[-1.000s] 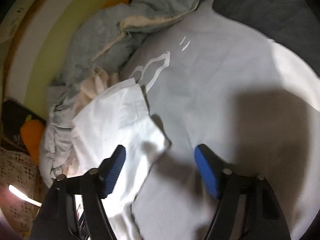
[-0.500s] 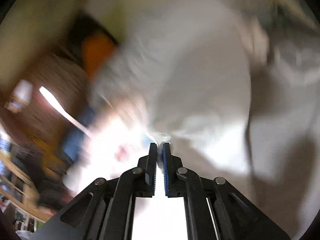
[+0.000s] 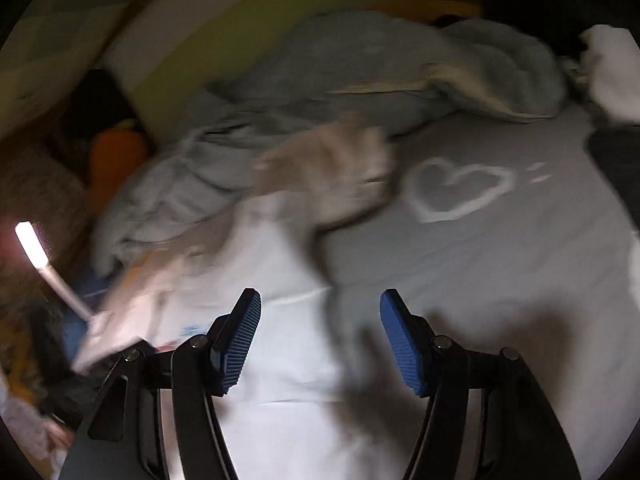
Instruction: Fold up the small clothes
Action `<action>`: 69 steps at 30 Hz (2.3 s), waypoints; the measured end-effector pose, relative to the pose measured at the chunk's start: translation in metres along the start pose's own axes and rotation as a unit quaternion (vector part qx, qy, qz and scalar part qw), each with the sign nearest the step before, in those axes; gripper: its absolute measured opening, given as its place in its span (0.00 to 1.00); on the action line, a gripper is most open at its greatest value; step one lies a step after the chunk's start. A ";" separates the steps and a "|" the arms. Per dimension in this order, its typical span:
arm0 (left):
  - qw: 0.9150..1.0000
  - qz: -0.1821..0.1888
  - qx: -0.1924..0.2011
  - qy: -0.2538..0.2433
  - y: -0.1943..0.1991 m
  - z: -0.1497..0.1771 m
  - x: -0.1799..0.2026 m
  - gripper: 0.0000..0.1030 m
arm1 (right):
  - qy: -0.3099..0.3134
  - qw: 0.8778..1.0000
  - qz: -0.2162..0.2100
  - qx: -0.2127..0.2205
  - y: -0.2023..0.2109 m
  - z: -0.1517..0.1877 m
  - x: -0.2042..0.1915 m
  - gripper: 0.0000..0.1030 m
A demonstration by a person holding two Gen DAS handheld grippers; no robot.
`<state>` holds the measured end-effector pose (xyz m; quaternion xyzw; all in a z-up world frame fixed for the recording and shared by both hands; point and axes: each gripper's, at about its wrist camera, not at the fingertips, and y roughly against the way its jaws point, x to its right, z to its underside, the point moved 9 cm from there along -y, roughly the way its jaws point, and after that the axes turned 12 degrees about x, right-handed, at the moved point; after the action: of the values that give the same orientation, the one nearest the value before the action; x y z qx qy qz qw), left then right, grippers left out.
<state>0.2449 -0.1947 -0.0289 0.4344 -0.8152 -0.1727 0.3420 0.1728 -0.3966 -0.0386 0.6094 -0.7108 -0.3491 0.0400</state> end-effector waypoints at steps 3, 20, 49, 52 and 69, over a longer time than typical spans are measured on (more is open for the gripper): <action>0.999 0.014 -0.016 -0.043 -0.043 -0.043 0.040 0.91 | -0.015 0.998 0.031 -0.046 -0.013 0.013 0.026 0.45; 0.966 -0.001 -0.202 -0.163 -0.177 -0.060 0.093 0.08 | 0.037 0.984 -0.062 -0.166 -0.038 0.067 -0.008 0.31; 0.990 0.033 -0.006 -0.139 -0.156 -0.124 0.129 0.08 | -0.012 0.991 0.024 -0.129 -0.031 0.058 0.020 0.14; 0.981 -0.003 0.035 -0.190 -0.107 -0.128 0.117 0.34 | -0.045 0.993 0.016 -0.108 -0.023 0.043 0.029 0.15; 0.937 -0.137 0.237 -0.218 0.187 -0.048 0.027 0.36 | 0.082 0.990 -0.016 0.113 0.053 -0.023 -0.041 0.21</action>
<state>0.1579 -0.1106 0.1242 0.5618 -0.8198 -0.1099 0.0159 0.1497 -0.3692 0.0233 0.6480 -0.7300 -0.2158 0.0234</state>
